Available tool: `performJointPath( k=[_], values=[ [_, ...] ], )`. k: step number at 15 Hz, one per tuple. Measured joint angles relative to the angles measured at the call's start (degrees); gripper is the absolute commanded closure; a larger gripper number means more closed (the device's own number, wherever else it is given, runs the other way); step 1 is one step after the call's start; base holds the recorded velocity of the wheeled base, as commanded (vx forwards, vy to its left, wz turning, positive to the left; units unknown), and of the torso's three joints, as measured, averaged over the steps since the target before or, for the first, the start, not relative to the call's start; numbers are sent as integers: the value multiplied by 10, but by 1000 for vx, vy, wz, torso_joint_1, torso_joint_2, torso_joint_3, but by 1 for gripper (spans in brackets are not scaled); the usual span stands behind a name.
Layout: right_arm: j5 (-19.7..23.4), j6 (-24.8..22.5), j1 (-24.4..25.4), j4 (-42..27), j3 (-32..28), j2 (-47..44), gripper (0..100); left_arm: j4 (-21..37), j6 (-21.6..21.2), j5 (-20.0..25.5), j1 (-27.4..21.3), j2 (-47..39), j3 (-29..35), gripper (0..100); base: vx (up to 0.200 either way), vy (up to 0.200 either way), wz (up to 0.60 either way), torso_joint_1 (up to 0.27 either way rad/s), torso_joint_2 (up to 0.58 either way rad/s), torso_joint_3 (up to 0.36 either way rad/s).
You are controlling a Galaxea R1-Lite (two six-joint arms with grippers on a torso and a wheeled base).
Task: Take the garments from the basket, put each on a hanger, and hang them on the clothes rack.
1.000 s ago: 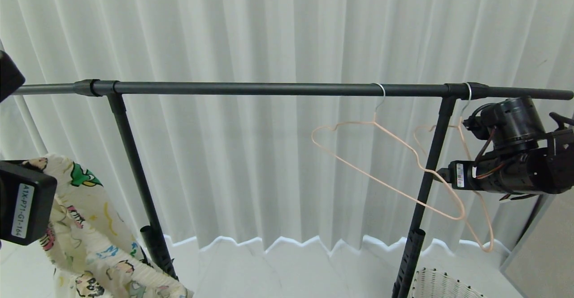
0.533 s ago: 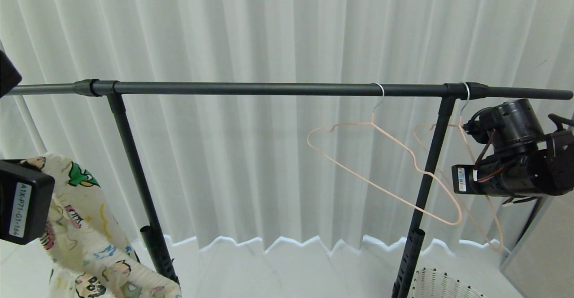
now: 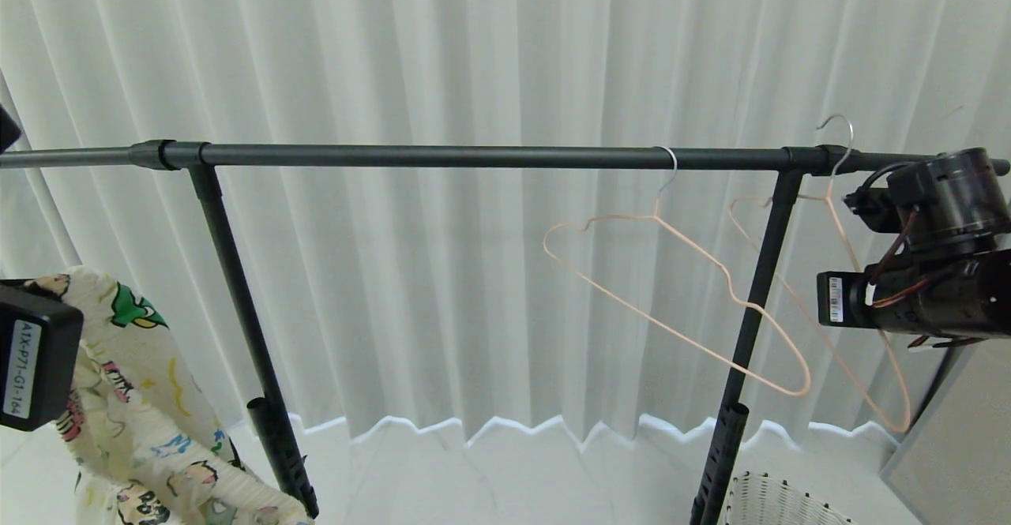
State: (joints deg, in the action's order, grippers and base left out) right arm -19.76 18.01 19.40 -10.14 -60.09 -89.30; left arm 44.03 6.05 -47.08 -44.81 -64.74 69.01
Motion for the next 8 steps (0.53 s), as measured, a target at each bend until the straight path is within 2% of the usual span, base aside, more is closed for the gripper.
performJointPath(
  k=[6, 8],
  values=[
    [-1, -2, 2, -57, 32, 87, 100, 0, -1, -11, 0, 6, -2, 100, 0, 0, 0, 0, 0, 0],
    [-1, -3, 5, -72, 58, 126, 100, 0, -1, -22, 0, 7, -4, 100, -200, 0, 0, 5, 0, 2]
  ],
)
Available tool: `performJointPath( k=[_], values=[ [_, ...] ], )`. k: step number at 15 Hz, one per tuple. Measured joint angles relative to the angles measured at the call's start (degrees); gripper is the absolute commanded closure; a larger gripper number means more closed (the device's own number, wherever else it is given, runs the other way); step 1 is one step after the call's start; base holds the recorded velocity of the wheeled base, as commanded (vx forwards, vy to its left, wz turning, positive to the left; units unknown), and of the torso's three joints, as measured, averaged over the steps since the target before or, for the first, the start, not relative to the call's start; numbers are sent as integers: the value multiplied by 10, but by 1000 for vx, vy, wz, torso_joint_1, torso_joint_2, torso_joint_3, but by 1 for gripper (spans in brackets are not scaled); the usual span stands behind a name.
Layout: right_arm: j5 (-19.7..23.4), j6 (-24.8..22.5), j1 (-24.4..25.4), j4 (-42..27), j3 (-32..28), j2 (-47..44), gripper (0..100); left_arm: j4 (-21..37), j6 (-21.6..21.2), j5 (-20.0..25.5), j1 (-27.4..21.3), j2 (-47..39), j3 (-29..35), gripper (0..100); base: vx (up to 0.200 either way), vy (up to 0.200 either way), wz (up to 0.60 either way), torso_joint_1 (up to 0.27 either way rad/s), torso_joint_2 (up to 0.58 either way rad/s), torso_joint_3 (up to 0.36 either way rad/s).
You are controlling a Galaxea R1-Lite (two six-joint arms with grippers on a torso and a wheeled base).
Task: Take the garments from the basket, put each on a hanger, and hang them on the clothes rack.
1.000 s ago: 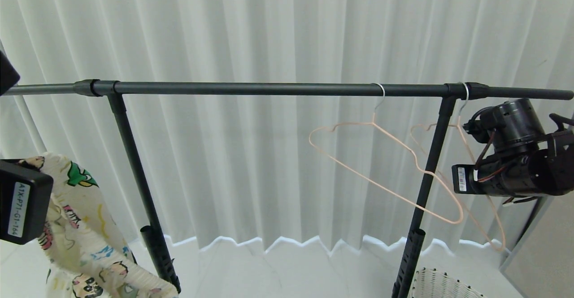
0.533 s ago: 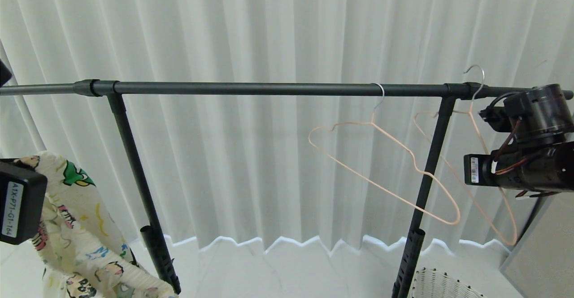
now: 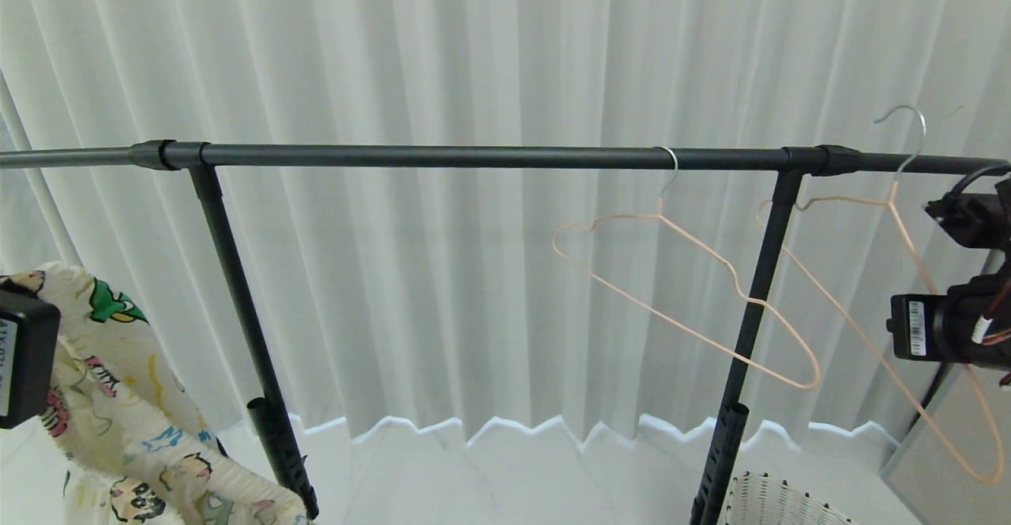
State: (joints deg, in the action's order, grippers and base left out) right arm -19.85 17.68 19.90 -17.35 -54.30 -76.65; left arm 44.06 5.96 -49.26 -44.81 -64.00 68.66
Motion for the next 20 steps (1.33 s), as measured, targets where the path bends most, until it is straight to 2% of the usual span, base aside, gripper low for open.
performJointPath(
  k=[3, 5, 11, 13, 17, 20],
  values=[
    [0, -11, 5, -68, 23, 57, 100, 0, 0, 0, 0, 0, -4, 100, -200, 0, 0, 2, 6, 6],
    [0, -32, 9, -89, 42, 93, 100, 0, 0, 0, 0, 1, -10, 100, -200, 0, 0, -7, 2, 7],
    [0, -66, 15, -88, 62, 133, 100, 0, 0, 0, 0, 1, -19, 100, -200, 0, 0, -2, 1, 1],
    [0, -67, 28, -68, 61, 136, 100, 0, 0, 0, -2, 1, -24, 100, 0, 0, 0, 0, 0, 0],
    [9, -66, 122, -1, 59, 140, 100, -4, 2, 0, -24, 1, -41, 100, 0, 0, 0, 0, 0, 0],
    [28, -66, 224, 17, 62, 141, 100, -51, 4, 0, -43, 0, -76, 100, 0, 0, 0, 0, 0, 0]
  ],
)
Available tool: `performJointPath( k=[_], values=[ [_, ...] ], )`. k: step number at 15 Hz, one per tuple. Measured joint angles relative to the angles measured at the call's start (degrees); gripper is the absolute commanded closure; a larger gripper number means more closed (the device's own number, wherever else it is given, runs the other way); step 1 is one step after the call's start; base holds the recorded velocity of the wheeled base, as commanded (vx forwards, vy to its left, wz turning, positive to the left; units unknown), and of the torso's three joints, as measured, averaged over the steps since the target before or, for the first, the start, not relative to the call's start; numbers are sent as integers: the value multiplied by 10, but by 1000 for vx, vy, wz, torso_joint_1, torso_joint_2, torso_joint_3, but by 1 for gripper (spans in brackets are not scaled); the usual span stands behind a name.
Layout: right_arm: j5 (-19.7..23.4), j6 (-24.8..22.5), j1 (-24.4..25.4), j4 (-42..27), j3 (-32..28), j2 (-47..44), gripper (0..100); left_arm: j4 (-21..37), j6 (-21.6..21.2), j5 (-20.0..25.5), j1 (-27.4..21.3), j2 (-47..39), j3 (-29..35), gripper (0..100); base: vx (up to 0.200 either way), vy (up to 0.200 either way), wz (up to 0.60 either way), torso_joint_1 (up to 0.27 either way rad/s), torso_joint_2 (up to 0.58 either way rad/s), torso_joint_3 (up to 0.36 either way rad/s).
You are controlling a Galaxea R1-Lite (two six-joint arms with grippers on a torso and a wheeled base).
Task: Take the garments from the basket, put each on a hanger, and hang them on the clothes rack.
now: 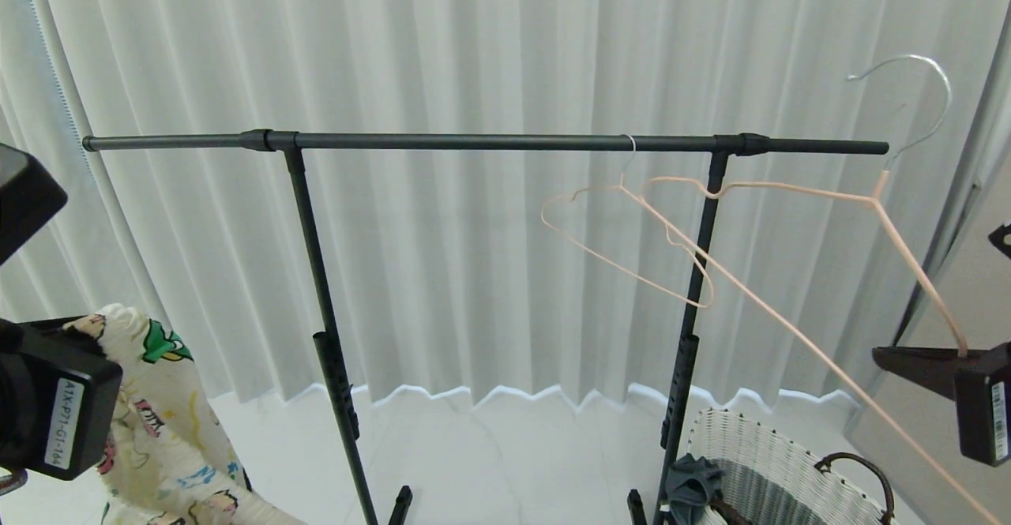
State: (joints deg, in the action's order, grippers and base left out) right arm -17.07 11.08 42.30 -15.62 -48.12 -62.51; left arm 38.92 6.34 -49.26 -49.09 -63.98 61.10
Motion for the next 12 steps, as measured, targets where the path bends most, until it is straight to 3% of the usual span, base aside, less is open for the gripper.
performJointPath(
  k=[6, 10, 12],
  values=[
    [13, 6, 192, -1, 37, -1, 100, -27, 27, 1, -1, -22, -9, 100, 0, 0, 0, 0, 0, 0],
    [66, 23, 252, -3, 47, -4, 100, -80, 76, 20, 10, -57, -7, 100, 0, 0, 0, 0, 0, 0],
    [70, 32, 277, -1, 48, -5, 100, -100, 105, 27, 10, -79, -7, 100, 0, 0, 0, 0, 0, 0]
  ],
)
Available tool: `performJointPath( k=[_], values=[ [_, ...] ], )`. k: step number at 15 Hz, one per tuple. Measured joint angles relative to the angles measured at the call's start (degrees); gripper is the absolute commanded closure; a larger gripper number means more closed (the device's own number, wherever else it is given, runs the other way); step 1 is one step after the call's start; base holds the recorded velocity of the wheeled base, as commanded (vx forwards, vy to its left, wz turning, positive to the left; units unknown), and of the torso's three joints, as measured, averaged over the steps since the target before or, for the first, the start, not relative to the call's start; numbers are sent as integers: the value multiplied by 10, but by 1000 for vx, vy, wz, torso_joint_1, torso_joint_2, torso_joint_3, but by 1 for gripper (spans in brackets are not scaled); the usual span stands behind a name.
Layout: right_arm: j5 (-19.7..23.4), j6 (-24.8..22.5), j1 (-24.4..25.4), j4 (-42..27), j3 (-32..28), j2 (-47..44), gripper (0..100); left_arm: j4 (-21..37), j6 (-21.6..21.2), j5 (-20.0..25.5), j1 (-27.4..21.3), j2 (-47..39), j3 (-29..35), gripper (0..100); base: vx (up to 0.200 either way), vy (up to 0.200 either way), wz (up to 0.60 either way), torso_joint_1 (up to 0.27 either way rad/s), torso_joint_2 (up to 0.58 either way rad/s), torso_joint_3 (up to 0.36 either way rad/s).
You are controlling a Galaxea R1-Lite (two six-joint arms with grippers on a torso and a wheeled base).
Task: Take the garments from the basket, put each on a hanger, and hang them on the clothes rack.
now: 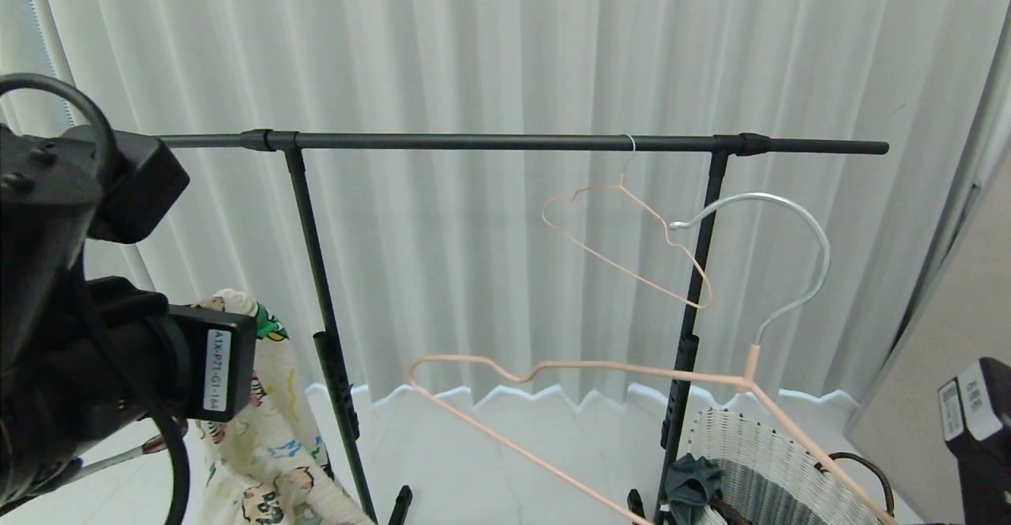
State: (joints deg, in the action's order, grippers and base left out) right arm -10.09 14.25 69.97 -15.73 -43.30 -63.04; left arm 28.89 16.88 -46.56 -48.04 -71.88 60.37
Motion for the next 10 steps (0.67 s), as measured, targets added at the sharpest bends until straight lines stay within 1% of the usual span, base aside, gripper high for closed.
performJointPath(
  k=[3, 6, 8, 10],
  values=[
    [29, 6, 23, 36, 0, -12, 100, -41, 28, 0, 0, -36, 0, 100, 0, 0, 0, 0, 0, 0],
    [31, 7, 26, 48, 0, -26, 100, -46, 31, -1, 4, -59, -1, 100, 0, 0, 0, 0, 0, 0],
    [34, 15, 27, 56, 0, -31, 100, -51, 30, -9, 29, -69, 6, 100, 0, 0, 0, 0, 0, 0],
    [36, 31, 27, 86, 0, -41, 100, -52, 30, -10, 32, -74, 14, 100, 0, 0, 0, 0, 0, 0]
  ],
)
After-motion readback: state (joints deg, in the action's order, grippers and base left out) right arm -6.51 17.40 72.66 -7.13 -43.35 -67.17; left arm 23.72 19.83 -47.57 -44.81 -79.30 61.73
